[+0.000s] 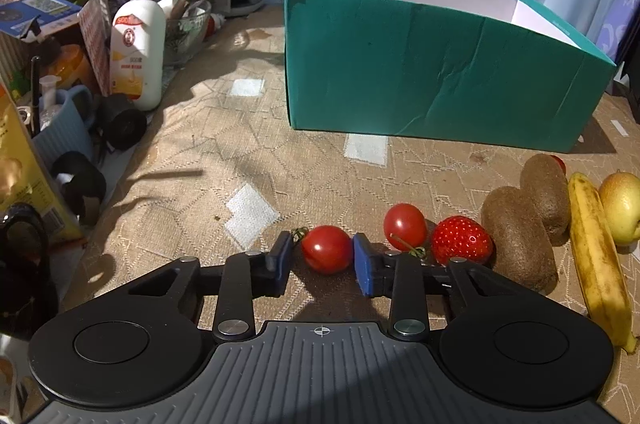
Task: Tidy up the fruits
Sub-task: 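Grasp a red cherry tomato with the left tool while the right tool moves to the pear, then grasp the yellow-green pear with the right tool while the left tool lifts the tomato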
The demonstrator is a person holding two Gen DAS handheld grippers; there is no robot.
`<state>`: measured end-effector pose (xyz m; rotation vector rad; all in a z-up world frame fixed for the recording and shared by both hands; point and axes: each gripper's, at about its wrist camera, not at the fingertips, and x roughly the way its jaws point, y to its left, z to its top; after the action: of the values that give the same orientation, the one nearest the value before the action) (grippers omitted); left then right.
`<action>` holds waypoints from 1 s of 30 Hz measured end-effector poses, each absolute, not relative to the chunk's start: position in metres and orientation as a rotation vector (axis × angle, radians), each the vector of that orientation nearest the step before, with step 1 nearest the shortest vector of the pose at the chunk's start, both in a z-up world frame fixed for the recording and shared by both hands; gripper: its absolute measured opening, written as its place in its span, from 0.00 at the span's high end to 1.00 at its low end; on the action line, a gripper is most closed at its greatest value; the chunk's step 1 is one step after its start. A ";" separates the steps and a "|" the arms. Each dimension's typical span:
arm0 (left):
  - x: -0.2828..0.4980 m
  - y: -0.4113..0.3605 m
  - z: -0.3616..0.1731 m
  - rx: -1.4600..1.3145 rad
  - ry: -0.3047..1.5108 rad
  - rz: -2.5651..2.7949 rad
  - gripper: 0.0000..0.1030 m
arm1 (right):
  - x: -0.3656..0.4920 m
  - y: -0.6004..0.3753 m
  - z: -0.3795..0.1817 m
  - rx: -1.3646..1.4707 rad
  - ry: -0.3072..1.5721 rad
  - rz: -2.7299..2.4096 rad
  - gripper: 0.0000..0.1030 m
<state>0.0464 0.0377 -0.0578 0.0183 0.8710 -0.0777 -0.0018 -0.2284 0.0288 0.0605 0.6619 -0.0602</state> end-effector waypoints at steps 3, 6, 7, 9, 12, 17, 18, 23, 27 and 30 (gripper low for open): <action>0.045 0.035 -0.057 0.024 0.874 -0.078 0.70 | -0.002 -0.229 0.028 0.065 0.661 -0.063 0.20; 0.044 0.034 -0.053 0.019 0.860 -0.090 0.70 | -0.001 -0.229 0.028 0.065 0.664 -0.064 0.20; 0.043 0.034 -0.051 0.016 0.852 -0.092 0.70 | -0.001 -0.230 0.027 0.065 0.667 -0.064 0.20; 0.041 0.034 -0.044 0.008 0.838 -0.098 0.70 | -0.002 -0.230 0.025 0.063 0.676 -0.064 0.20; 0.038 0.033 -0.034 0.001 0.818 -0.106 0.70 | -0.002 -0.230 0.020 0.059 0.692 -0.057 0.20; 0.031 0.030 -0.017 -0.001 0.783 -0.124 0.70 | 0.005 -0.230 0.001 0.069 0.739 -0.064 0.20; 0.030 0.029 -0.014 -0.002 0.781 -0.129 0.70 | 0.008 -0.231 -0.003 0.075 0.744 -0.068 0.20; 0.025 0.024 -0.006 0.006 0.773 -0.144 0.70 | 0.028 -0.236 -0.028 0.113 0.800 -0.105 0.28; 0.023 0.021 -0.001 0.004 0.767 -0.154 0.70 | 0.036 -0.242 -0.042 0.166 0.838 -0.106 0.32; 0.022 0.019 0.001 0.004 0.765 -0.160 0.70 | 0.038 -0.243 -0.044 0.161 0.834 -0.101 0.32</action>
<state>0.0224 0.0187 0.0007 0.0042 0.7648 -0.1599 0.0382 -0.2427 -0.0436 0.1606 0.8336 -0.1011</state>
